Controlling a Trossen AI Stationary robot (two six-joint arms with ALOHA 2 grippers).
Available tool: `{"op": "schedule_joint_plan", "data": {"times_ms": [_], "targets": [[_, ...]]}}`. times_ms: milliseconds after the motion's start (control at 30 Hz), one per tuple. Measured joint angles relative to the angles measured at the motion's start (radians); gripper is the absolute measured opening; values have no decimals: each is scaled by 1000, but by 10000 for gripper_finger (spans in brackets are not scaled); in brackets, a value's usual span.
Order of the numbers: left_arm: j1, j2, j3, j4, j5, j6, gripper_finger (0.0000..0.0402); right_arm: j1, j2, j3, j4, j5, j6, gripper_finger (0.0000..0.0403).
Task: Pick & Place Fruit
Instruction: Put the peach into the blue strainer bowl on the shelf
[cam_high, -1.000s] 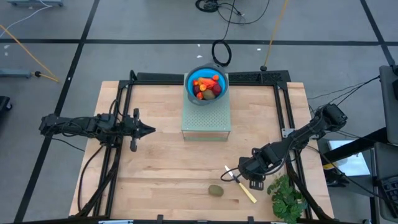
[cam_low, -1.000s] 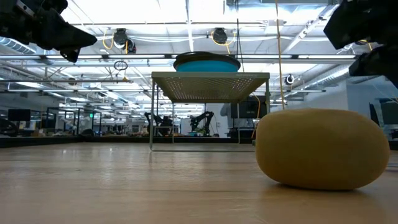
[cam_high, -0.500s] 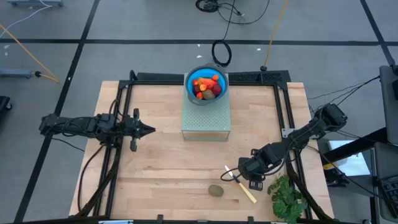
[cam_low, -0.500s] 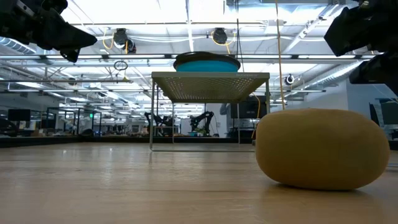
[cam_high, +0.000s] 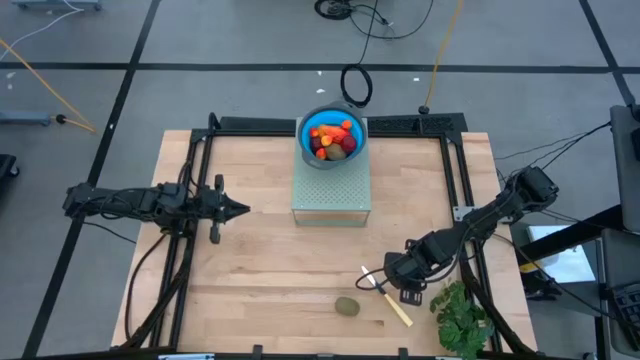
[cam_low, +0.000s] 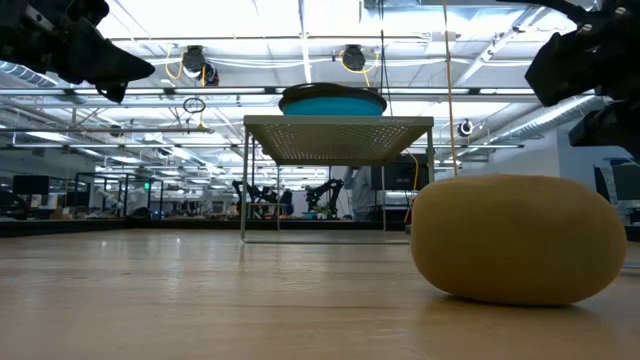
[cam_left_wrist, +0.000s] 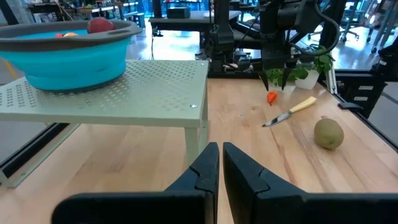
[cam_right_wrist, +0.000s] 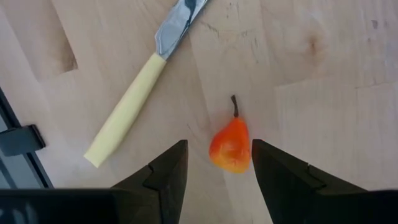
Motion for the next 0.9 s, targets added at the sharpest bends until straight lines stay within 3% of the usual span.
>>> {"op": "schedule_joint_plan", "data": {"times_ms": [900], "targets": [[0, 0, 0, 0, 0, 0, 21, 50, 0, -1, -8, 61, 24, 170]]}}
